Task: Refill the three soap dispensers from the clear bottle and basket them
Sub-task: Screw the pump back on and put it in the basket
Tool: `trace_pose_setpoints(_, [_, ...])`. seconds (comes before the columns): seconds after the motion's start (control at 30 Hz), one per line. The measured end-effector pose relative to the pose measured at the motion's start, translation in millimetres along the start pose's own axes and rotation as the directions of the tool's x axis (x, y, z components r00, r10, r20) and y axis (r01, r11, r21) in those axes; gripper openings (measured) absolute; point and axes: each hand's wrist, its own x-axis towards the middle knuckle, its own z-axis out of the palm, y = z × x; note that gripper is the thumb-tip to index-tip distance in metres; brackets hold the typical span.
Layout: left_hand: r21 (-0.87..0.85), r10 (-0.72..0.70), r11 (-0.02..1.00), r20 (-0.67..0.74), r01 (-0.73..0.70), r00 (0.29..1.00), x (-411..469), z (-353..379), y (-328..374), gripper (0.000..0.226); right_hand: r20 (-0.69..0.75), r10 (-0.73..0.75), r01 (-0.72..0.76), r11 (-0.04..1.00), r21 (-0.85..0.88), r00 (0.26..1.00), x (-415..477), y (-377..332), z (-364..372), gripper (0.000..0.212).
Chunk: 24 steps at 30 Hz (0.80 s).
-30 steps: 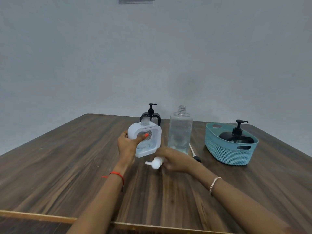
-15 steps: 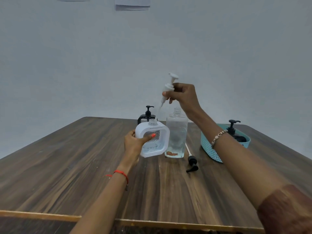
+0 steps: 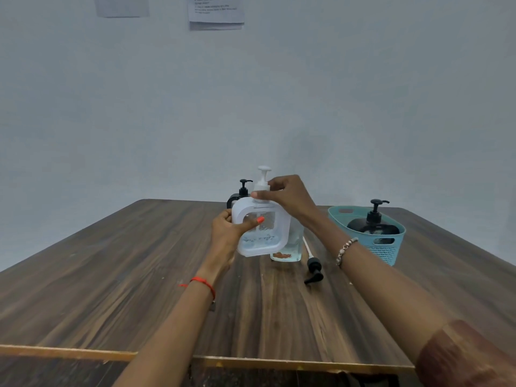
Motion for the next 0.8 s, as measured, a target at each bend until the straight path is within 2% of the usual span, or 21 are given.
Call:
trace_pose_setpoints(0.13, [-0.013,-0.003,1.0,0.003,0.003,1.0,-2.6,4.0,3.1,0.039,-0.042,-0.027,0.023,0.993,-0.112,0.999,-6.9,0.9,0.8,0.035])
trace_pose_setpoints(0.23, [-0.04,-0.016,0.999,0.014,0.017,1.0,-4.2,7.1,4.3,0.041,-0.082,-0.01,0.004,0.997,-0.077,0.997,-8.7,1.7,-0.9,0.045])
trace_pose_setpoints(0.33, [-0.072,-0.032,0.997,0.016,0.033,0.999,-5.7,11.2,5.6,0.042,-0.055,0.048,-0.046,0.998,0.034,0.997,-7.8,1.4,-7.0,0.023])
trace_pose_setpoints(0.37, [-0.082,-0.034,0.996,0.017,0.035,0.999,-6.1,13.1,6.0,0.04,-0.034,0.059,-0.055,0.993,0.102,0.998,-7.7,1.8,-9.4,0.023])
trace_pose_setpoints(0.43, [-0.099,-0.038,0.994,0.021,0.04,0.999,-6.7,15.8,5.5,0.035,-0.001,0.06,-0.058,0.974,0.217,0.998,-9.3,2.3,-14.7,0.037])
trace_pose_setpoints(0.57, [-0.059,-0.034,0.998,0.027,0.035,0.999,-7.7,18.9,2.7,0.034,-0.041,0.074,-0.066,0.985,0.161,0.996,-12.8,2.7,-17.8,0.038])
trace_pose_setpoints(0.63, [-0.053,-0.034,0.998,0.022,0.035,0.999,-8.3,20.9,1.8,0.033,-0.071,0.088,-0.079,0.989,0.122,0.994,-14.7,2.8,-17.4,0.027])
trace_pose_setpoints(0.67, [-0.071,-0.036,0.997,0.021,0.038,0.999,-8.8,21.7,1.5,0.032,-0.079,0.094,-0.083,0.988,0.131,0.992,-15.4,2.7,-17.6,0.017])
trace_pose_setpoints(0.77, [-0.075,-0.031,0.997,0.021,0.032,0.999,-10.3,21.7,-0.5,0.036,-0.109,0.101,-0.079,0.978,0.193,0.989,-16.4,8.1,-22.8,0.03])
trace_pose_setpoints(0.8, [-0.069,-0.032,0.997,0.02,0.033,0.999,-10.3,21.6,-1.5,0.037,-0.116,0.105,-0.077,0.972,0.222,0.988,-16.7,9.7,-25.8,0.024])
